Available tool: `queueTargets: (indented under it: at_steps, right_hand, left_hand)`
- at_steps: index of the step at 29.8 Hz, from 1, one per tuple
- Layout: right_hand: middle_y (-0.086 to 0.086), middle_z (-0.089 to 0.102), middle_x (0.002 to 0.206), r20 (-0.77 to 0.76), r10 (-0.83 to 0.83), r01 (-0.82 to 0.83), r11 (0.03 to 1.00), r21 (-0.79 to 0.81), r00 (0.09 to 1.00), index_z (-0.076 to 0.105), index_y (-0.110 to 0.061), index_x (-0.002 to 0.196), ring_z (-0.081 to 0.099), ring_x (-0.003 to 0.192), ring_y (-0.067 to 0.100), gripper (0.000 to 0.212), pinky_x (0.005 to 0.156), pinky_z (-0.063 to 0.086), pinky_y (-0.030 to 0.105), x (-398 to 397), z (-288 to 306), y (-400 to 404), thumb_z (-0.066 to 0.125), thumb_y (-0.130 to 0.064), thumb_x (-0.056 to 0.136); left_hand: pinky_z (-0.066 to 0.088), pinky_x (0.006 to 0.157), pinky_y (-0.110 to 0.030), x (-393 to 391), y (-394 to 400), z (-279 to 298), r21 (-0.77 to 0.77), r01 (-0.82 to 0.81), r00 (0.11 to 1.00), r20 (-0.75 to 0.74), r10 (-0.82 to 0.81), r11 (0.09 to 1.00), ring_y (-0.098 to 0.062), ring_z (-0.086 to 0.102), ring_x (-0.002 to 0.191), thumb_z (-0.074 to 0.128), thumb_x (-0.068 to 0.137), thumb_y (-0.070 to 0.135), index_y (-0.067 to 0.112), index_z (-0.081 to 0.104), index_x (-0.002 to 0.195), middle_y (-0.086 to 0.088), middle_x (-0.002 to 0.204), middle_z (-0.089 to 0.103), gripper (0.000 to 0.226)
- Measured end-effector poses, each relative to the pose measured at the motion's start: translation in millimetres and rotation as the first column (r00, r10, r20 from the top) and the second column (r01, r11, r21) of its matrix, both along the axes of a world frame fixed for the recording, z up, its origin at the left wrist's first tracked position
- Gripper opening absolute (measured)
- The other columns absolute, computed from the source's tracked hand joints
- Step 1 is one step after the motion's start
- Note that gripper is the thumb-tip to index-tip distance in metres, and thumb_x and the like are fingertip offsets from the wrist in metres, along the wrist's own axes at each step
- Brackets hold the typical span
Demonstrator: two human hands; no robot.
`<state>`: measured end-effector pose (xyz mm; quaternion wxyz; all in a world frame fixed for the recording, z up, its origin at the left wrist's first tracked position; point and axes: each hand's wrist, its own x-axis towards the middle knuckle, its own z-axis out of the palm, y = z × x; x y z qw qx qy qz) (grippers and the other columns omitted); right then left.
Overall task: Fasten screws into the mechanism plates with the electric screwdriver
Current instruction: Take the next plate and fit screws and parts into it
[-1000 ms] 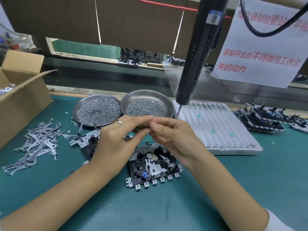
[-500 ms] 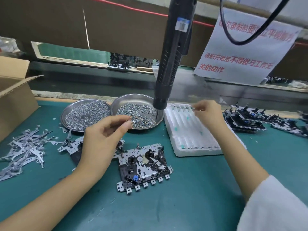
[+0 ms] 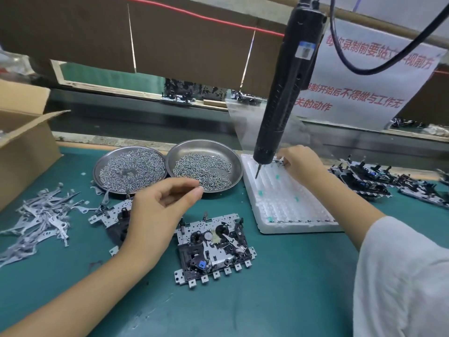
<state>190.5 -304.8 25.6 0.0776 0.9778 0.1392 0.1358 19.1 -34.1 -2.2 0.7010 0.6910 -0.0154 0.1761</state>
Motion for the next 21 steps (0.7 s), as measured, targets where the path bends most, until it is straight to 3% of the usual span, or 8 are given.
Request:
queueTargets:
  at_steps: [4, 6, 8, 10, 13, 16, 18, 21]
  right_hand:
    - [0.018, 0.064, 0.088, 0.009, 0.006, -0.006, 0.999, 0.032, 1.0, 0.065, 0.005, 0.087, 0.059, 0.081, 0.035, 0.02, 0.074, 0.049, 0.045, -2, 2, -3, 0.047, 0.01, 0.08]
    - [0.016, 0.062, 0.083, 0.033, -0.007, 0.001, 0.984, 0.179, 0.999, 0.066, 0.006, 0.078, 0.058, 0.079, 0.032, 0.02, 0.072, 0.047, 0.039, -8, 5, -4, 0.047, 0.013, 0.08]
    - [0.009, 0.065, 0.082, 0.014, -0.047, 0.039, 0.936, 0.351, 0.999, 0.07, 0.003, 0.077, 0.056, 0.079, 0.018, 0.02, 0.072, 0.042, 0.027, -22, 10, -4, 0.052, 0.011, 0.082]
    - [0.003, 0.069, 0.082, -0.168, -0.051, 0.131, 0.848, 0.514, 0.985, 0.071, -0.005, 0.077, 0.061, 0.073, 0.013, 0.014, 0.071, 0.048, 0.025, -45, 18, -3, 0.061, 0.003, 0.083]
    - [0.008, 0.073, 0.078, -0.421, 0.193, 0.247, 0.572, 0.782, 0.886, 0.071, -0.009, 0.078, 0.069, 0.068, 0.016, 0.01, 0.061, 0.055, 0.02, -89, 26, 13, 0.071, 0.001, 0.079]
    - [0.011, 0.075, 0.086, -0.289, 0.491, 0.233, 0.174, 0.957, 0.822, 0.074, -0.007, 0.081, 0.071, 0.076, 0.014, 0.012, 0.067, 0.052, 0.016, -122, 18, 54, 0.075, 0.0, 0.071]
    - [0.013, 0.074, 0.088, -0.192, 0.598, 0.279, -0.055, 0.959, 0.778, 0.076, -0.01, 0.083, 0.071, 0.08, 0.018, 0.015, 0.073, 0.053, 0.019, -132, 6, 79, 0.074, -0.007, 0.068]
    - [0.012, 0.074, 0.087, -0.142, 0.612, 0.257, -0.103, 0.961, 0.778, 0.075, -0.012, 0.092, 0.071, 0.083, 0.02, 0.021, 0.077, 0.053, 0.021, -140, -9, 97, 0.073, -0.013, 0.07]
  left_hand:
    - [0.048, 0.069, -0.007, 1, 1, 0, -0.011, 0.011, 1.0, -0.008, -0.011, 1.0, -0.004, 0.069, 0.078, 0.074, 0.076, 0.01, 0.021, 0.073, 0.088, 0.008, 0.082, 0.074, 0.016]
    - [0.048, 0.069, -0.007, 1, 1, 0, -0.011, 0.017, 1.0, -0.007, -0.017, 1.0, -0.003, 0.069, 0.078, 0.074, 0.076, 0.011, 0.022, 0.073, 0.089, 0.009, 0.082, 0.074, 0.017]
    - [0.048, 0.069, -0.007, 1, 1, 0, -0.01, 0.027, 1.0, -0.001, -0.027, 1.0, -0.003, 0.069, 0.077, 0.073, 0.073, 0.016, 0.023, 0.073, 0.09, 0.008, 0.081, 0.074, 0.018]
    - [0.048, 0.069, -0.007, 1, 0, 0, -0.001, 0.041, 0.999, 0.012, -0.041, 0.999, -0.002, 0.069, 0.076, 0.071, 0.072, 0.02, 0.024, 0.073, 0.091, 0.008, 0.08, 0.074, 0.019]
    - [0.048, 0.069, -0.007, 0, -3, -1, 0.021, 0.058, 0.998, 0.036, -0.059, 0.998, -0.002, 0.068, 0.076, 0.07, 0.075, 0.017, 0.024, 0.073, 0.092, 0.008, 0.079, 0.074, 0.019]
    - [0.047, 0.069, -0.008, -2, -6, -3, 0.044, 0.072, 0.996, 0.058, -0.074, 0.996, -0.004, 0.068, 0.077, 0.069, 0.077, 0.011, 0.024, 0.072, 0.092, 0.007, 0.081, 0.073, 0.019]
    - [0.047, 0.07, -0.009, -4, -9, -3, 0.057, 0.087, 0.993, 0.072, -0.091, 0.995, -0.005, 0.068, 0.076, 0.068, 0.079, 0.006, 0.024, 0.072, 0.091, 0.007, 0.082, 0.073, 0.023]
    - [0.049, 0.07, -0.01, -6, -11, -3, 0.069, 0.088, 0.991, 0.094, -0.095, 0.994, -0.007, 0.068, 0.078, 0.068, 0.079, 0.003, 0.026, 0.071, 0.091, 0.006, 0.083, 0.073, 0.027]
